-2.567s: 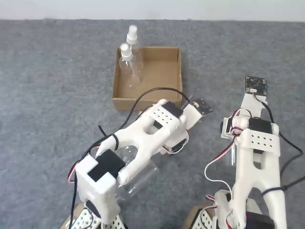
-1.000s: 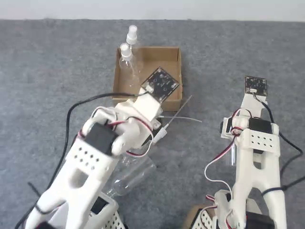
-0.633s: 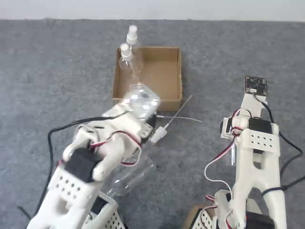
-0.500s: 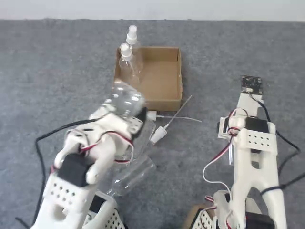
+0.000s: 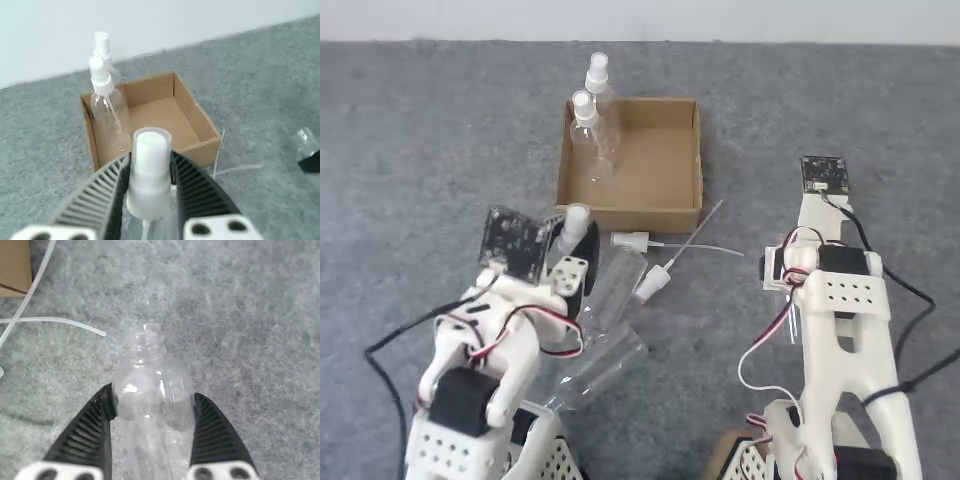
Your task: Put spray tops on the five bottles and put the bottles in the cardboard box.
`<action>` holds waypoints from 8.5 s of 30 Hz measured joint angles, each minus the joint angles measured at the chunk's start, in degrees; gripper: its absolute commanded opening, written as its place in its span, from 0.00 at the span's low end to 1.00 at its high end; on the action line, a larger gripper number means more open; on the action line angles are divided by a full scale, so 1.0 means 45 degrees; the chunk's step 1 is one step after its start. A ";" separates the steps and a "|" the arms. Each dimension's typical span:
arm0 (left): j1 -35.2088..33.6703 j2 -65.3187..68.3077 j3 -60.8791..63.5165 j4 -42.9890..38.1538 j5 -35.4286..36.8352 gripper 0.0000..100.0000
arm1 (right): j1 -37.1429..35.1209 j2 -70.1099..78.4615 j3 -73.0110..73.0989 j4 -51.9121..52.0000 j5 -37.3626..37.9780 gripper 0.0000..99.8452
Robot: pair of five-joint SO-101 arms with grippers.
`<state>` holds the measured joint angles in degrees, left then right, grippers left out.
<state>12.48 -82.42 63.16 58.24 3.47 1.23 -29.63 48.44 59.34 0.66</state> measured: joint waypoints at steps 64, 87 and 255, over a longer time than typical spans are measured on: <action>-0.1465 -0.1524 0.0703 0.0000 0.0000 0.02 | -0.4630 -1.4457 0.5744 -0.5470 0.0000 0.01; -0.1465 -0.1661 -0.0879 -0.0938 0.1231 0.02 | -0.6095 -1.6293 0.9221 -0.6818 0.0664 0.01; 0.1895 -0.4689 0.2247 -0.2051 0.2637 0.17 | -0.9788 -1.6274 1.0315 -0.7306 0.1016 0.01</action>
<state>21.01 -103.52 73.27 49.01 15.34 -42.81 -102.86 94.86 26.46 5.23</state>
